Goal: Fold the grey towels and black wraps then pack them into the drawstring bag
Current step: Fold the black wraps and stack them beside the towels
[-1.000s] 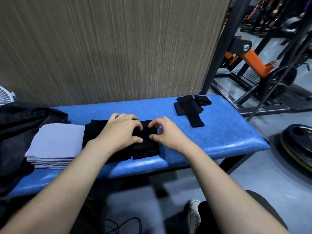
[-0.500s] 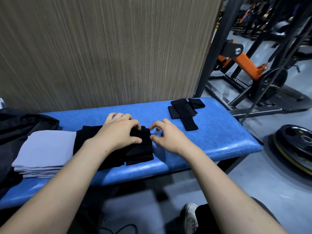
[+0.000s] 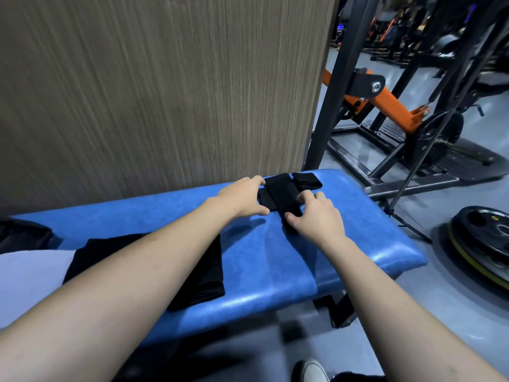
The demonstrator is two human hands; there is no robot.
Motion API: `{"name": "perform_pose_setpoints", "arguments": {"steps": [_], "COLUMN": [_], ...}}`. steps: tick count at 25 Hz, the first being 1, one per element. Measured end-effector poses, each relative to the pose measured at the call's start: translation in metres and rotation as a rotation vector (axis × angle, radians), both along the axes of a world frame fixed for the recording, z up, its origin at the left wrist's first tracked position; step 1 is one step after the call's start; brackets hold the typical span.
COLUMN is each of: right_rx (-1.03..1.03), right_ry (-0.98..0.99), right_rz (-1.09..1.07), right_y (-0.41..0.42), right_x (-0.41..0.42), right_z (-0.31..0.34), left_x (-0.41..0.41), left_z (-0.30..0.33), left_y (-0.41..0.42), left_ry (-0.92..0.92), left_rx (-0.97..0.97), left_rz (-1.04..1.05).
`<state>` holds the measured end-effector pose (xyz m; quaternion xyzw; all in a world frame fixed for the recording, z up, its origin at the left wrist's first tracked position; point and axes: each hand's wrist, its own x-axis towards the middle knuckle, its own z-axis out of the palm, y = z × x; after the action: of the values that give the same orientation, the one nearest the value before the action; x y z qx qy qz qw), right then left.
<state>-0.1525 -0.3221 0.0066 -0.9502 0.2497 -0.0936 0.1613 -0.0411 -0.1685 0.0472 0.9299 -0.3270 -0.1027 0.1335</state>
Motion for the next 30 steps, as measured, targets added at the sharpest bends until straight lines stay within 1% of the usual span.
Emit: {"name": "perform_pose_setpoints", "arguments": {"steps": [4, 9, 13, 17, 19, 21, 25, 28, 30], "right_rx": [0.001, -0.034, -0.031, 0.0, 0.032, 0.046, -0.018, -0.075, -0.114], "right_ry": [0.012, 0.005, 0.002, 0.038, 0.034, 0.03, 0.03, 0.021, 0.005], "right_rz": [-0.017, -0.015, -0.025, -0.036, -0.024, -0.002, 0.056, 0.11, 0.129], "right_y": [-0.005, -0.001, 0.002, 0.005, 0.007, 0.009, 0.006, 0.004, 0.004], "right_x": [0.012, 0.016, 0.014, 0.012, 0.01, 0.005, -0.01, -0.027, -0.04], "right_z": [-0.013, -0.014, -0.014, -0.012, -0.011, -0.007, 0.008, 0.02, 0.028], "left_x": [0.026, 0.043, 0.04, 0.021, 0.012, 0.003, -0.011, -0.029, -0.045], "left_z": [-0.021, -0.033, -0.033, -0.023, -0.016, -0.009, 0.003, 0.002, 0.003], "left_y": [-0.028, -0.043, -0.042, -0.033, -0.026, -0.017, 0.007, 0.02, 0.025], "left_ry": [0.071, 0.001, 0.039, -0.014, -0.083, -0.178, -0.484, -0.681, -0.747], "left_rx": [0.013, 0.02, -0.16, -0.29, -0.322, -0.303, -0.255, -0.255, -0.278], "left_rz": [0.056, 0.098, 0.127, 0.012, -0.059, -0.124, -0.235, -0.226, -0.198]}}
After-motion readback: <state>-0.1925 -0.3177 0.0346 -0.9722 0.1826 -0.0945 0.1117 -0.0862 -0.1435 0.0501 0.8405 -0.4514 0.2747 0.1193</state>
